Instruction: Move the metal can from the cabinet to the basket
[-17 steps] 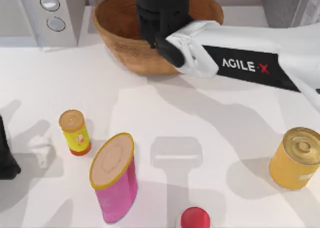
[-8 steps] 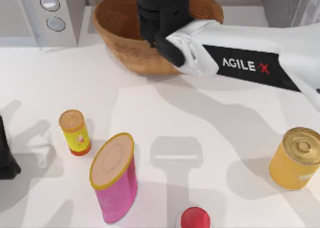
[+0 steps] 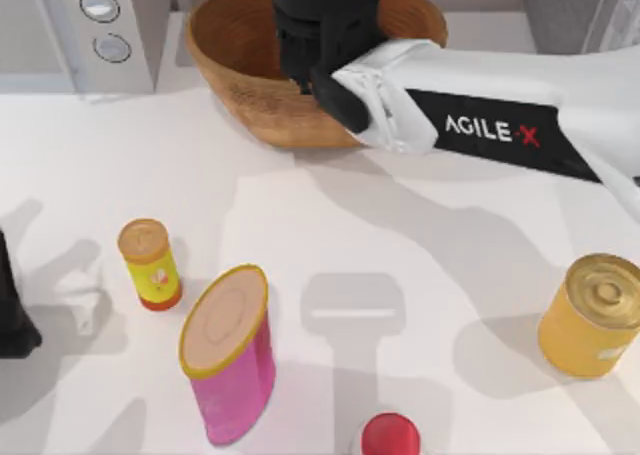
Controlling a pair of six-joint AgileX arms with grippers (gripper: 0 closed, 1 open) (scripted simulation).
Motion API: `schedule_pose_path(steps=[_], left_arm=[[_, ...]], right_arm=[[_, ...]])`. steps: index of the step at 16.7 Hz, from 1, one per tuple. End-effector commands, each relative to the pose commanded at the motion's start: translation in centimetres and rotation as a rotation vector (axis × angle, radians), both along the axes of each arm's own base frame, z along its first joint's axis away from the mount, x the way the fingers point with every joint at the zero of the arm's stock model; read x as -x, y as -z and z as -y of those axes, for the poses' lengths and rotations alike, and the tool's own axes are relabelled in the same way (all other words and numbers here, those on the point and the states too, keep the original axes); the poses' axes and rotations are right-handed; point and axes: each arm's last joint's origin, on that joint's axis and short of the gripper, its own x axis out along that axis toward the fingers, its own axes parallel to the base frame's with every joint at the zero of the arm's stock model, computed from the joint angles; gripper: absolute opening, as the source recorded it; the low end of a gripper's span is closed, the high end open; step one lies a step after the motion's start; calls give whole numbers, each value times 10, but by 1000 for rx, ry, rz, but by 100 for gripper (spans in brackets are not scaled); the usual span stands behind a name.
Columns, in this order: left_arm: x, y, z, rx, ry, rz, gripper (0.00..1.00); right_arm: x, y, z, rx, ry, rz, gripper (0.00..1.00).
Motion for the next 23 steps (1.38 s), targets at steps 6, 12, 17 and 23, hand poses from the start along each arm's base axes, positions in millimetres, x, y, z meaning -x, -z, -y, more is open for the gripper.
schedule_pose_path(steps=[6, 12, 17, 23], left_arm=[[0, 0, 0, 0, 0, 0, 100], [0, 0, 0, 0, 0, 0, 100], [0, 0, 0, 0, 0, 0, 100], [0, 0, 0, 0, 0, 0, 100]], right_arm=[[0, 0, 0, 0, 0, 0, 100], [0, 0, 0, 0, 0, 0, 100], [1, -3, 1, -1, -3, 1, 100], [20, -61, 68, 1, -6, 8, 100]])
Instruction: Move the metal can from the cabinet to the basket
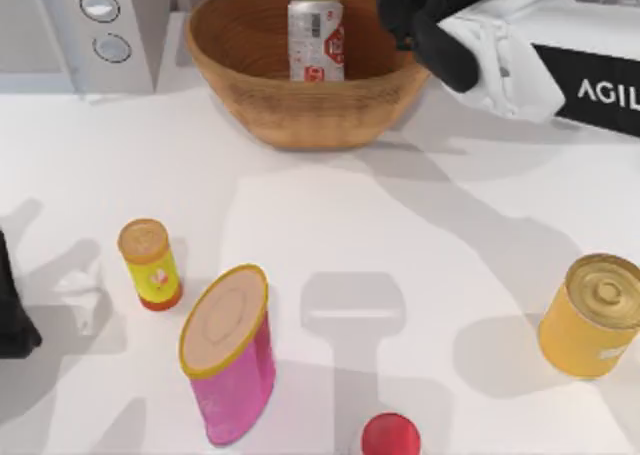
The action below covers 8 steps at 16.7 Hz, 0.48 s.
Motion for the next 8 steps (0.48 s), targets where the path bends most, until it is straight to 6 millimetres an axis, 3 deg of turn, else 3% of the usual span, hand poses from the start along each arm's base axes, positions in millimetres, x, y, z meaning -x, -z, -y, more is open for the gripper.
schedule_pose_path(steps=[2, 4, 6, 8], left_arm=[[0, 0, 0, 0, 0, 0, 100], [0, 0, 0, 0, 0, 0, 100], [0, 0, 0, 0, 0, 0, 100], [0, 0, 0, 0, 0, 0, 100]], right_arm=[[21, -27, 41, 1, 1, 4, 100], [55, -53, 88, -2, 3, 16, 100], [100, -69, 136, -8, 5, 35, 100], [150, -71, 179, -12, 8, 56, 100]])
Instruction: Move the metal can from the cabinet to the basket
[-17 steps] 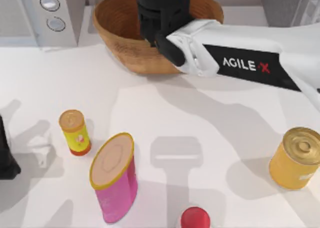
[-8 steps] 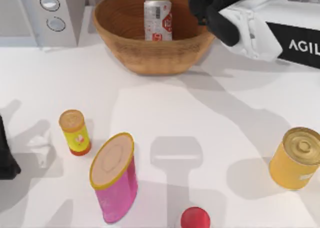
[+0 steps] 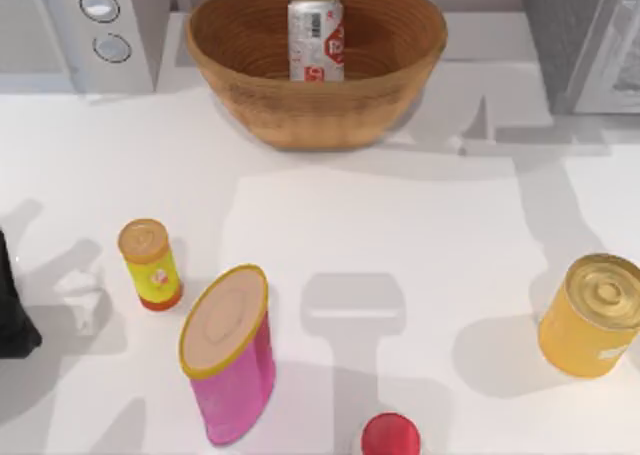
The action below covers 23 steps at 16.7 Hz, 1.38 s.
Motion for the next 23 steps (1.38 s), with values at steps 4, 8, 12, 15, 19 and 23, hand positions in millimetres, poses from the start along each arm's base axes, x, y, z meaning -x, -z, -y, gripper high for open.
schedule_pose_path(steps=[4, 8, 12, 15, 19, 23], left_arm=[[0, 0, 0, 0, 0, 0, 100], [0, 0, 0, 0, 0, 0, 100], [0, 0, 0, 0, 0, 0, 100], [0, 0, 0, 0, 0, 0, 100], [0, 0, 0, 0, 0, 0, 100], [0, 0, 0, 0, 0, 0, 100]], right_arm=[[90, 43, 57, 1, 3, 26, 100], [135, 119, 79, 10, 3, 0, 100], [145, 178, 87, 12, 0, -47, 100], [146, 194, 89, 11, 0, -62, 100], [146, 193, 89, 11, -2, -64, 100], [143, 184, 93, 12, -1, -43, 100]])
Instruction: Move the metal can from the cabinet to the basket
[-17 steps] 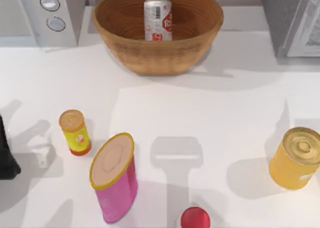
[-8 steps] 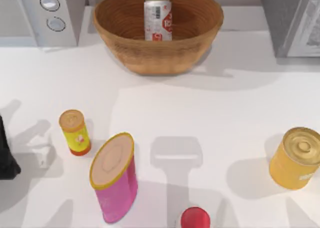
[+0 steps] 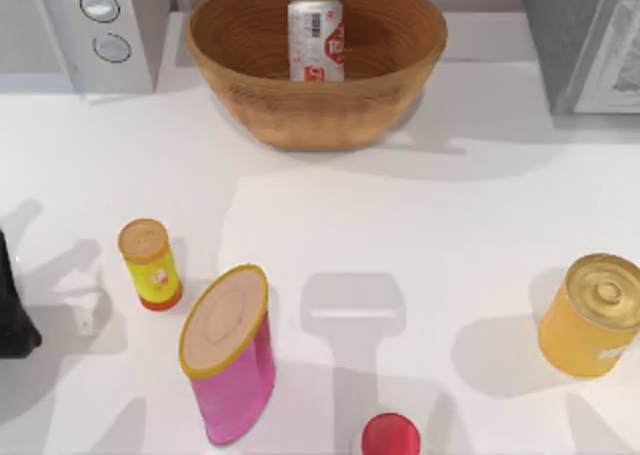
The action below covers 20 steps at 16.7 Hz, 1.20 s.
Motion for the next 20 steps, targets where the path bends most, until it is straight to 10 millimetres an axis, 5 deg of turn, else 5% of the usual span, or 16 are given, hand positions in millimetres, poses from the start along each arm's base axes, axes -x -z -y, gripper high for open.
schedule_pose_path(steps=[5, 9, 16, 20], left_arm=[[0, 0, 0, 0, 0, 0, 100], [0, 0, 0, 0, 0, 0, 100], [0, 0, 0, 0, 0, 0, 100], [0, 0, 0, 0, 0, 0, 100]], right_arm=[[-19, -26, 24, 15, 6, 31, 100], [-44, -35, 65, 22, 8, 17, 100], [-57, -9, 160, -1, 3, -21, 100], [-47, 6, 191, -1, 0, -21, 100]])
